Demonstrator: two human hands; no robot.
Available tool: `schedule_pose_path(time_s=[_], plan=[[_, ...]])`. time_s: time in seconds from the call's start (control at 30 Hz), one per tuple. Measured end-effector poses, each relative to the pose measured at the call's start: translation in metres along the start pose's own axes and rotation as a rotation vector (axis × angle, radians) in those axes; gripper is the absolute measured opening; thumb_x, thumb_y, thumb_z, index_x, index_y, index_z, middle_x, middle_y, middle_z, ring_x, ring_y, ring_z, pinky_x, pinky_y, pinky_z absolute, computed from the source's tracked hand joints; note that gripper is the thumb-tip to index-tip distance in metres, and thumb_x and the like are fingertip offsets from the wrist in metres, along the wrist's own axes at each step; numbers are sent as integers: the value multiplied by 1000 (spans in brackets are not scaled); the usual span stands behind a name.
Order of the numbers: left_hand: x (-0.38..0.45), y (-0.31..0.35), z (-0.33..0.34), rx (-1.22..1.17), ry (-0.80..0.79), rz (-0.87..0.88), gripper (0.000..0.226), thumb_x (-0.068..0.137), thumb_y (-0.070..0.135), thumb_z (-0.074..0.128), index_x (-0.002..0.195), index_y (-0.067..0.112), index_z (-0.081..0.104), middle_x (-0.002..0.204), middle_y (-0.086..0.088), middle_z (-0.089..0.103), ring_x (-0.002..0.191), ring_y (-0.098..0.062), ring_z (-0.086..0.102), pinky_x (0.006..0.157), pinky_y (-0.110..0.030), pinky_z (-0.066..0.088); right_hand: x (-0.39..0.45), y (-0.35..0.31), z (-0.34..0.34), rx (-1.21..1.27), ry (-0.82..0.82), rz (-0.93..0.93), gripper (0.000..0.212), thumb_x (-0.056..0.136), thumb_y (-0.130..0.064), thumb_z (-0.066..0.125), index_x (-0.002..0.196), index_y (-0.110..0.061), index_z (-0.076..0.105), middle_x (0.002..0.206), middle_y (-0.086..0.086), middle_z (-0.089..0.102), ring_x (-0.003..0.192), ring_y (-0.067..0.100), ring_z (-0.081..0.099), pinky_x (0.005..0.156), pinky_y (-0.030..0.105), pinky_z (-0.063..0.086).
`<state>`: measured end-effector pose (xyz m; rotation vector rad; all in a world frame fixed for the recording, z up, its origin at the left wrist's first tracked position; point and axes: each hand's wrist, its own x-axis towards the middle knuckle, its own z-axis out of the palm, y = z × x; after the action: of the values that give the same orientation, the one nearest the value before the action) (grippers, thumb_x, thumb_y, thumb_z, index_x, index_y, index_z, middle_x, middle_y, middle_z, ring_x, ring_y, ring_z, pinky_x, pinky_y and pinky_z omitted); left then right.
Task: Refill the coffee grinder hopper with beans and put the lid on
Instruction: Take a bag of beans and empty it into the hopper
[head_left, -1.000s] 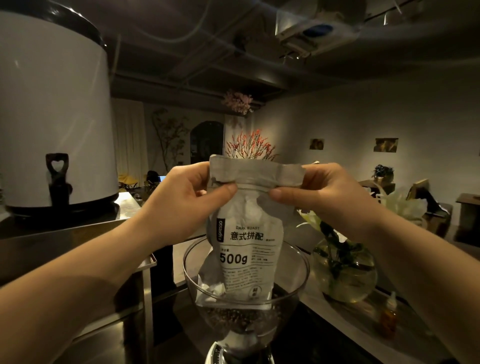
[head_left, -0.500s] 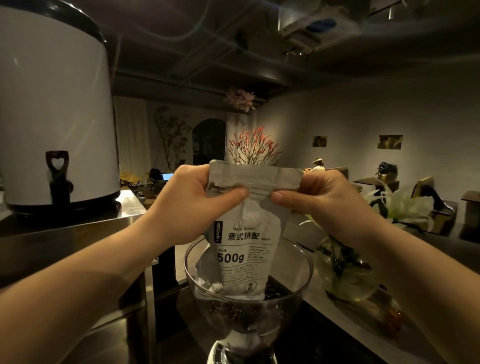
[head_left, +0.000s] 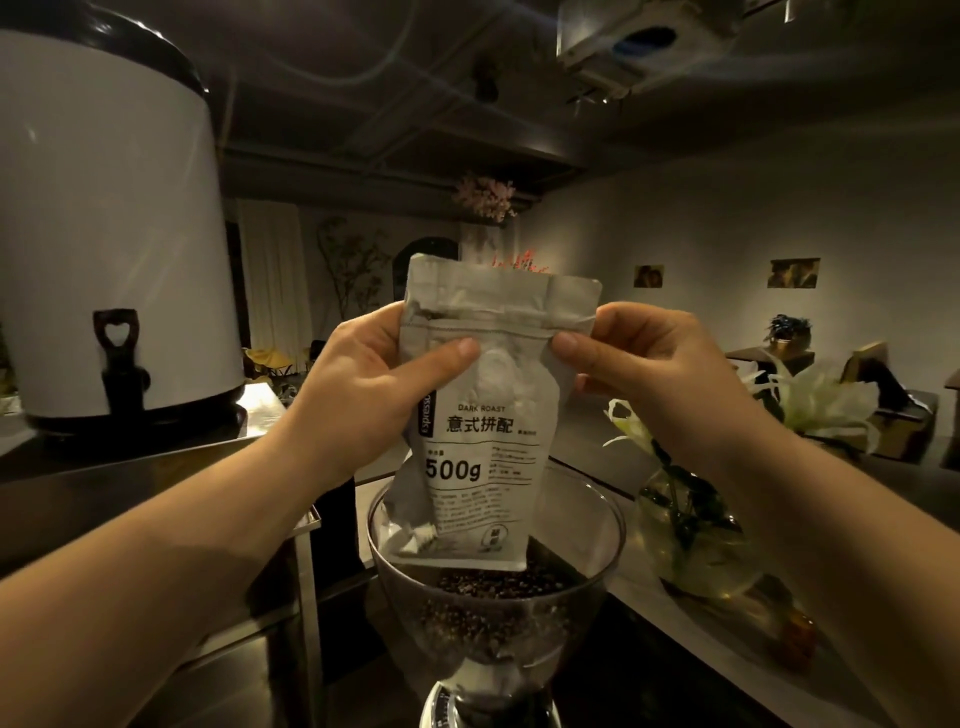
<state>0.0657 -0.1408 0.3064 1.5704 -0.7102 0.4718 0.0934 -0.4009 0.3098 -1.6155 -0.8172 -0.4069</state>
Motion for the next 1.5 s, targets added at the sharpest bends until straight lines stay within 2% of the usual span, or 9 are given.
schedule_pose_path(time_s=[0.1,0.2,0.33,0.47,0.67,0.8,0.93,1.23,1.5], plan=[[-1,-5,5,73,-5,5,29,92,26,71,118,15,73,110,1,84,100,-14,81,78,-19,63,4,2,2,206,-53,71,25,87,-34,84,110,-25,84,120,7,83,115,32,79,95,49,67],[-4,-10,13,210,-69,22,26,90,33,70,115,24,73,106,8,83,99,-9,80,81,-16,60,7,0,8,248,-155,132,40,88,-33,85,127,-23,80,122,5,82,112,25,80,86,32,65],[-4,-14,14,241,-68,24,32,90,39,72,120,28,69,108,11,82,100,-7,80,81,-17,62,11,4,13,152,-94,140,28,93,-30,84,113,-10,81,108,12,84,98,29,83,78,28,63],[-15,-25,-6,315,-11,15,55,82,49,80,130,31,60,125,16,73,118,-6,72,95,-34,64,12,1,3,249,37,94,9,91,-29,84,96,-22,85,104,9,85,92,28,84,72,30,65],[-45,-43,-30,503,19,-47,48,73,81,72,110,52,61,131,28,65,122,5,64,93,-32,61,15,-3,-18,447,232,71,7,83,-34,91,87,-29,87,102,3,86,97,25,84,76,32,66],[-55,-43,-30,530,-25,-23,42,79,82,63,107,51,66,134,39,58,122,15,59,85,-7,57,19,4,-27,467,294,65,31,85,-31,92,110,-16,79,110,7,85,104,28,83,79,34,66],[-60,-44,-35,460,-8,-77,34,77,65,71,109,52,69,128,37,66,117,8,67,84,-9,58,18,11,-29,492,321,85,49,89,-31,90,129,-9,73,123,12,82,113,32,81,84,36,66],[-60,-30,-52,496,-8,-77,36,73,64,75,106,52,72,124,46,64,113,16,66,78,-3,54,3,-6,-60,-21,108,-15,46,72,-45,85,118,-45,80,118,-7,82,111,18,80,81,28,67],[-57,-20,-51,540,-29,-40,42,75,61,73,109,37,73,123,39,66,115,13,66,80,-2,53,12,-25,-53,-457,-118,-101,38,71,-56,77,104,-36,80,93,-32,78,87,-8,75,71,8,57]])
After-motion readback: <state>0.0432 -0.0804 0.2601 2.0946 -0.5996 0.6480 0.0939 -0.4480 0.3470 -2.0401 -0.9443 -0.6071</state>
